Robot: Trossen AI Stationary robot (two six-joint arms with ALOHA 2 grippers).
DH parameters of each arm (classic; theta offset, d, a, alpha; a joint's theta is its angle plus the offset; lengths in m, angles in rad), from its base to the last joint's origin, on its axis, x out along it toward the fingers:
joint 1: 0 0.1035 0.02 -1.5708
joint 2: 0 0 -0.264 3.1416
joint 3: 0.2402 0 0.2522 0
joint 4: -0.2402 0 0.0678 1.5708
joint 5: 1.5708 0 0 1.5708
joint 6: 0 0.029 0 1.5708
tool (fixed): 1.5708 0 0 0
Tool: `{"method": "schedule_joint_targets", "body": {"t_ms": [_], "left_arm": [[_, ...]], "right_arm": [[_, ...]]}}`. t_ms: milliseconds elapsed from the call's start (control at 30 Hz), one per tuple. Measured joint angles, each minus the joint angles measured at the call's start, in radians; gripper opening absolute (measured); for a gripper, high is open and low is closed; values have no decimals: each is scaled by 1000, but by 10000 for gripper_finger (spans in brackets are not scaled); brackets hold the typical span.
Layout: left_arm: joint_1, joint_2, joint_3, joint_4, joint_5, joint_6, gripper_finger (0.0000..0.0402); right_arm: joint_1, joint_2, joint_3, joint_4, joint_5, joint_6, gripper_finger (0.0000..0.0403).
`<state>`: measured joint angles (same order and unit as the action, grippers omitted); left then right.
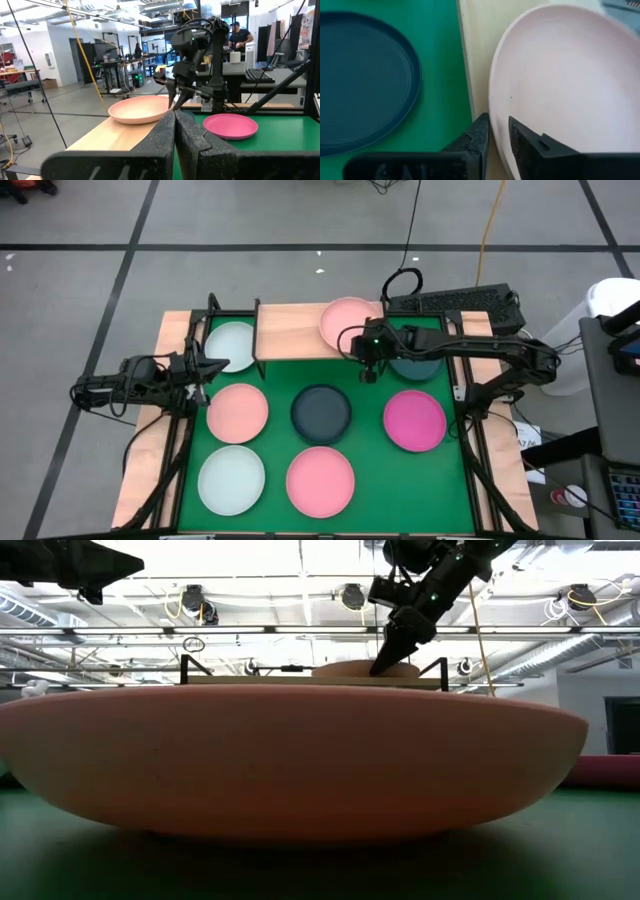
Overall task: Place and stack plates onto a shelf
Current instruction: Put the bottom light orange plate on the shelf, then stack the green plate on top of the light orange plate on the shelf
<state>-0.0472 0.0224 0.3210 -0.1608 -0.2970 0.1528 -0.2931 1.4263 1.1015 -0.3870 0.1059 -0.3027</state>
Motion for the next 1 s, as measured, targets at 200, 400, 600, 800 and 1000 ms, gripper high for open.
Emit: {"method": "schedule_joint_targets", "body": {"t_ms": [200,400,600,800,1000], "left_arm": [[0,0,0,0,0,0,12],[0,0,0,0,0,0,12],[0,0,0,0,0,0,12],[0,0,0,0,0,0,12],[0,0,0,0,0,0,12]], "right_arm": [[3,-90,0,5,2,-3,85],[8,-192,0,-7,-1,6,121],[56,-296,1,2,-50,35,141],[164,-382,-3,20,-57,75,133],[253,-462,-91,67,-56,133,131]]}}
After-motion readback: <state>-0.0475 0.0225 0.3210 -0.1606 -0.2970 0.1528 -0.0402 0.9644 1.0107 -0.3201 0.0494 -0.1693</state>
